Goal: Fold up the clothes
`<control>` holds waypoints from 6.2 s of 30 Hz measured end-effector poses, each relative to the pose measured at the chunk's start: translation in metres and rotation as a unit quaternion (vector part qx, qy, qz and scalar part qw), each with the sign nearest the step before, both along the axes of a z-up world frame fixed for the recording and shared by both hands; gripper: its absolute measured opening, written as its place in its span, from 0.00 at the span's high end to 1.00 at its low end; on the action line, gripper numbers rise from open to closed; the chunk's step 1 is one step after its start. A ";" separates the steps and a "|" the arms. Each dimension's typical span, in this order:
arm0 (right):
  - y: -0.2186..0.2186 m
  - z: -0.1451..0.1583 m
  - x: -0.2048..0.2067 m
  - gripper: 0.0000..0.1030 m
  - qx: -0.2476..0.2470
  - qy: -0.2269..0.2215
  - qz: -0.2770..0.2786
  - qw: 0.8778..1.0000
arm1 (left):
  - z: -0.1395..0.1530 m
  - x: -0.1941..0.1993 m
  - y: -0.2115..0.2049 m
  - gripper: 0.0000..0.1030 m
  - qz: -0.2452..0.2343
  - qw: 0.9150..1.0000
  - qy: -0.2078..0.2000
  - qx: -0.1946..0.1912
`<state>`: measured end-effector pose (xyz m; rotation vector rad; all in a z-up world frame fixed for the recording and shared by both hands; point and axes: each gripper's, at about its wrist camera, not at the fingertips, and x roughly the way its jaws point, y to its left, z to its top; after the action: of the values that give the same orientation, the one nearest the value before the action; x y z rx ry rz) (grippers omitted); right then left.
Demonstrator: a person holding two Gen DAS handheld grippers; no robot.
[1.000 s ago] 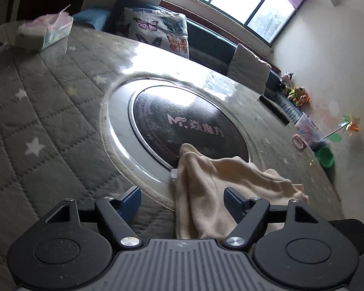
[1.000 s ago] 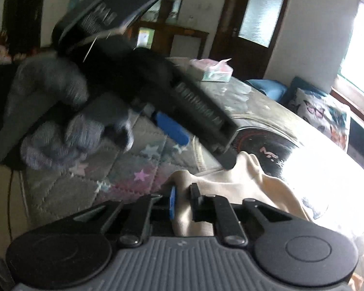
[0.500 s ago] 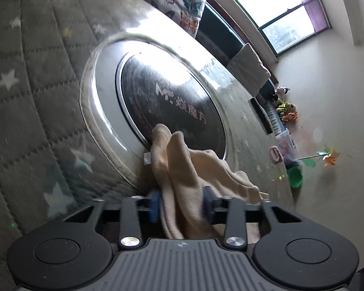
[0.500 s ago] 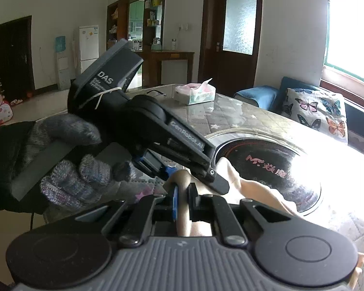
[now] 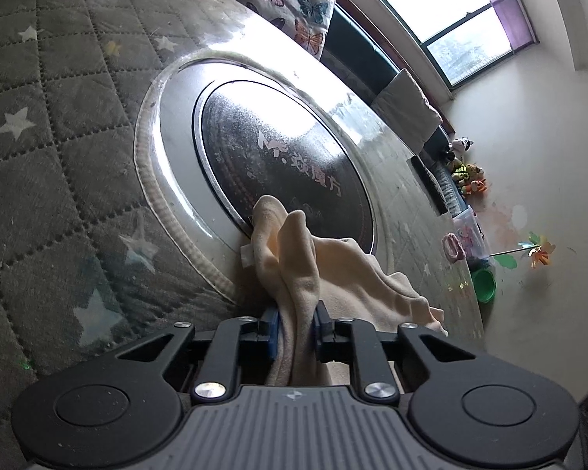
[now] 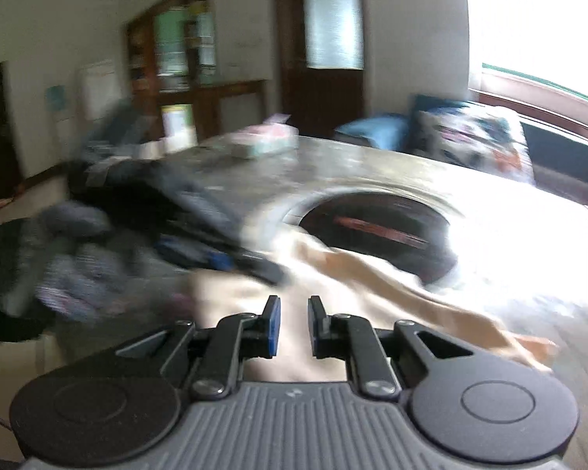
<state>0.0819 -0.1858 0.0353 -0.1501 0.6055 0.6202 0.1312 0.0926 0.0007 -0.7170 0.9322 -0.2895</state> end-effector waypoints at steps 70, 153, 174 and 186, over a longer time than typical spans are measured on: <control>-0.306 0.037 0.104 0.92 0.061 -0.027 -0.388 0.919 | 0.068 0.157 -0.284 0.86 -0.164 0.979 -0.066 0.100; -0.261 -0.033 0.016 0.43 0.031 0.009 -0.399 0.917 | 0.042 0.040 -0.265 0.10 -0.196 0.933 -0.154 0.259; -0.204 -0.031 -0.015 0.00 0.005 0.003 -0.391 0.920 | 0.043 -0.001 -0.241 0.00 -0.187 0.929 -0.187 0.258; -0.189 -0.039 -0.024 0.00 -0.014 0.018 -0.406 0.913 | 0.038 -0.019 -0.237 0.00 -0.192 0.928 -0.174 0.268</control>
<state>0.0582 -0.3752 -0.0039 0.0929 0.6473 -0.1963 0.1125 -0.1445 0.0384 0.0311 0.7540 -0.4652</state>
